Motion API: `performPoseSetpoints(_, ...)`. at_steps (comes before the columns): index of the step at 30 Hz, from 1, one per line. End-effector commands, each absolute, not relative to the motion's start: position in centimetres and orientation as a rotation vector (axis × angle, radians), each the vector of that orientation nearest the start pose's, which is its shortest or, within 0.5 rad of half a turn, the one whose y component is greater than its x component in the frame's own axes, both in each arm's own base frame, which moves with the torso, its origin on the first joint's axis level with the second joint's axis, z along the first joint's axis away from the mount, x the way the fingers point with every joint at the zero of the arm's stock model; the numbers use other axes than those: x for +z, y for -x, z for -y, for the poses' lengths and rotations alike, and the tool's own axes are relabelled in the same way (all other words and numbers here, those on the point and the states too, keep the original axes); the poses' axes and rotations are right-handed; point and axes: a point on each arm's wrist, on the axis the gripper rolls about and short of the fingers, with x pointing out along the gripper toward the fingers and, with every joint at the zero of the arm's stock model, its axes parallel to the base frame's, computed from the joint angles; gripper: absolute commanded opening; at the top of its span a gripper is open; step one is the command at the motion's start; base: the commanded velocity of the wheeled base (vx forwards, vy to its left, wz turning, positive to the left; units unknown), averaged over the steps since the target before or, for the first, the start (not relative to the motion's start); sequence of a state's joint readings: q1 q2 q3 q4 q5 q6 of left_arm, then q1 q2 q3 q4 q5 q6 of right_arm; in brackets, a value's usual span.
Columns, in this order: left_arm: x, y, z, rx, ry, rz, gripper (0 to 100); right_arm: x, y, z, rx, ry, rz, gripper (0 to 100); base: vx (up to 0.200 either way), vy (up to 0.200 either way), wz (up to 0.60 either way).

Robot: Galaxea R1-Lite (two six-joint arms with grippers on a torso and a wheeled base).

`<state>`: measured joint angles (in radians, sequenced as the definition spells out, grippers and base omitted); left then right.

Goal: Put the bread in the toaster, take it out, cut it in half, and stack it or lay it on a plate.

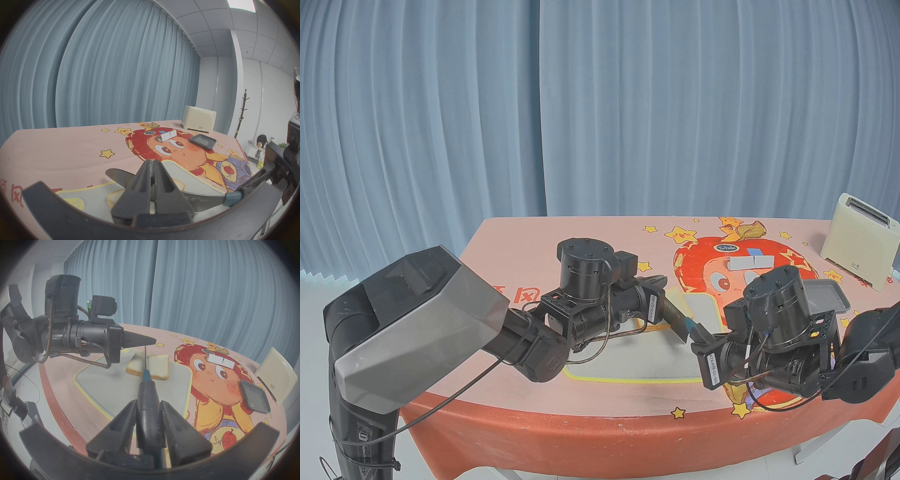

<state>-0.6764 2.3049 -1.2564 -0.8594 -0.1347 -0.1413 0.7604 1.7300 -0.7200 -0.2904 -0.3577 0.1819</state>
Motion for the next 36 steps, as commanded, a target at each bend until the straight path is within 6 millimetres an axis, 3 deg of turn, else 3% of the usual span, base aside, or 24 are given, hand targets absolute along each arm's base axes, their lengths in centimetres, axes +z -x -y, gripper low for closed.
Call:
performPoseSetpoints(1,9.8,-35.1,28.6,-0.796,0.087,-0.222,0,11.9,-20.9,-18.7,0.322,0.215,-0.653,0,0.0,0.0,0.0)
performPoseSetpoints(10,8.0,-35.0,28.5,-0.79,0.075,-0.264,0,13.4,-21.3,-19.1,0.33,0.19,-0.604,0,0.0,0.0,0.0)
performPoseSetpoints(16,8.9,-34.8,28.8,-0.801,0.079,-0.248,0,11.9,-20.7,-18.5,0.313,0.225,-0.688,0,0.0,0.0,0.0)
performPoseSetpoints(19,10.0,-34.7,28.6,-0.802,0.086,-0.224,0,12.2,-20.8,-18.6,0.31,0.206,-0.679,0,0.0,0.0,0.0)
performPoseSetpoints(26,8.7,-34.6,28.5,-0.797,0.075,-0.26,0,13.9,-21.0,-18.8,0.319,0.186,-0.633,0,0.0,0.0,0.0)
performPoseSetpoints(33,9.8,-34.8,28.8,-0.803,0.084,-0.229,0,12.4,-20.8,-18.5,0.309,0.208,-0.68,0,0.0,0.0,0.0)
performPoseSetpoints(36,9.3,-34.7,28.6,-0.798,0.075,-0.263,0,12.6,-20.8,-18.6,0.311,0.204,-0.676,0,0.0,0.0,0.0)
